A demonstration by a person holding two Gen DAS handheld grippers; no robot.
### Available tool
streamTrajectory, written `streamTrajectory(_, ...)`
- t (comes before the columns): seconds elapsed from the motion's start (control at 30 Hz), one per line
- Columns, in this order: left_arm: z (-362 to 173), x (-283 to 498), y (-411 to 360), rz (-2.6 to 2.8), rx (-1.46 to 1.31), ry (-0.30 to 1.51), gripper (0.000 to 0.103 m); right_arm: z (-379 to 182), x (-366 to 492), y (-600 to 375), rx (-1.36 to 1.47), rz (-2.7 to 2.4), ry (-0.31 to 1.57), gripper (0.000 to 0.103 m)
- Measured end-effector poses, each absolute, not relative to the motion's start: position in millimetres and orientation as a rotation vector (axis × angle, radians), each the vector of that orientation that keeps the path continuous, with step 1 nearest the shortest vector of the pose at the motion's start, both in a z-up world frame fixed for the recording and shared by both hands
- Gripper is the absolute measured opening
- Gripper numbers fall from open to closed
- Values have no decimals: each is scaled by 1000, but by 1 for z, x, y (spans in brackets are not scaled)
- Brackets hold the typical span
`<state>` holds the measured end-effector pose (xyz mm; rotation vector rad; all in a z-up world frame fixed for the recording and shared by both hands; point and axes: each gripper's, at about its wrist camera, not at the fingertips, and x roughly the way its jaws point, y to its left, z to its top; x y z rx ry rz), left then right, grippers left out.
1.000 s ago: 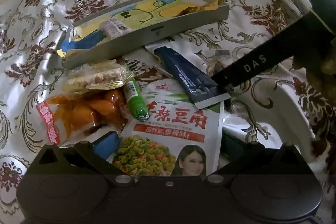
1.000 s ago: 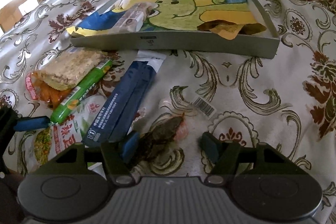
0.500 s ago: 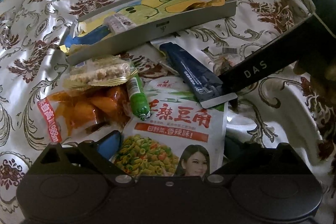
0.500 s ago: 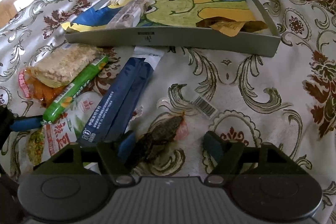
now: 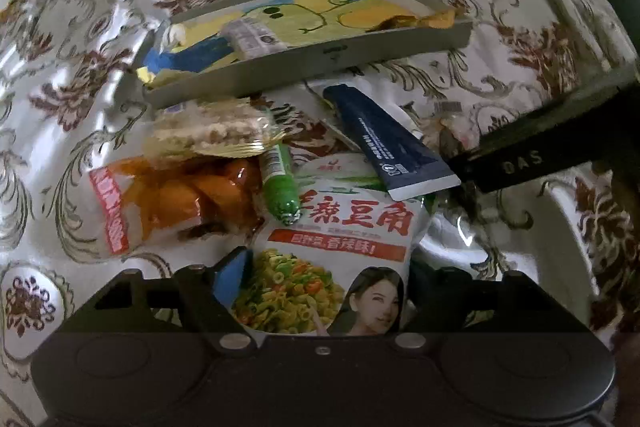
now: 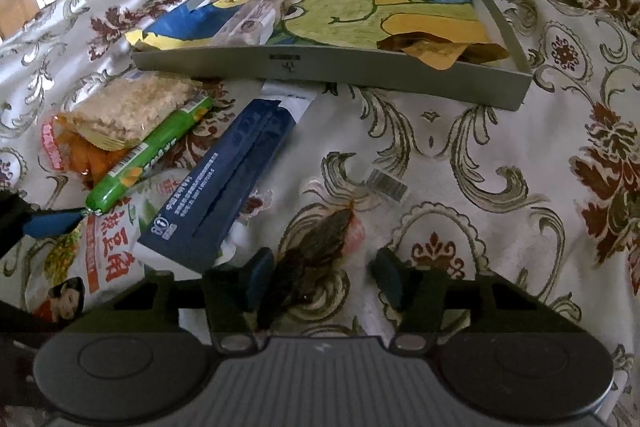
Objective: Organize snacks
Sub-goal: 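Grasp the dark brown piece with the right tool while the left tool grasps the printed bean snack bag, then lift the bean bag with the left tool while the right tool lifts the brown piece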
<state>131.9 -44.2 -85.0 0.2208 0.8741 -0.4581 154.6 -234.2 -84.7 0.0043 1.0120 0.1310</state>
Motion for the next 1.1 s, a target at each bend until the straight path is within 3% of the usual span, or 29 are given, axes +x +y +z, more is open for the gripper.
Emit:
streamTrajectory(0.1, -81, 132, -39, -448, 167, 891, 75, -80, 151, -241, 43, 127, 1004, 39)
streamTrajectory(0.3, -75, 131, -35, -421, 88, 931, 72, -82, 153, -257, 162, 126, 1030, 37)
streamTrajectory(0.4, -72, 131, -34, -403, 41, 955, 72, -84, 155, -260, 195, 121, 1037, 42)
streamTrajectory(0.63, -71, 136, -26, -367, -135, 991, 72, -98, 170, -250, 187, 158, 1029, 68)
streamTrajectory(0.7, -73, 138, -26, -358, -151, 992, 72, -100, 170, -243, 143, 161, 1012, 70)
streamTrajectory(0.83, -72, 137, -24, -365, -180, 988, 71, -98, 165, -236, 74, 144, 993, 58)
streamTrajectory(0.97, -70, 133, -21, -366, -205, 989, 71, -93, 162, -241, 104, 134, 978, 37)
streamTrajectory(1.1, -67, 128, -18, -369, -249, 996, 69, -86, 157, -245, 127, 145, 958, 29)
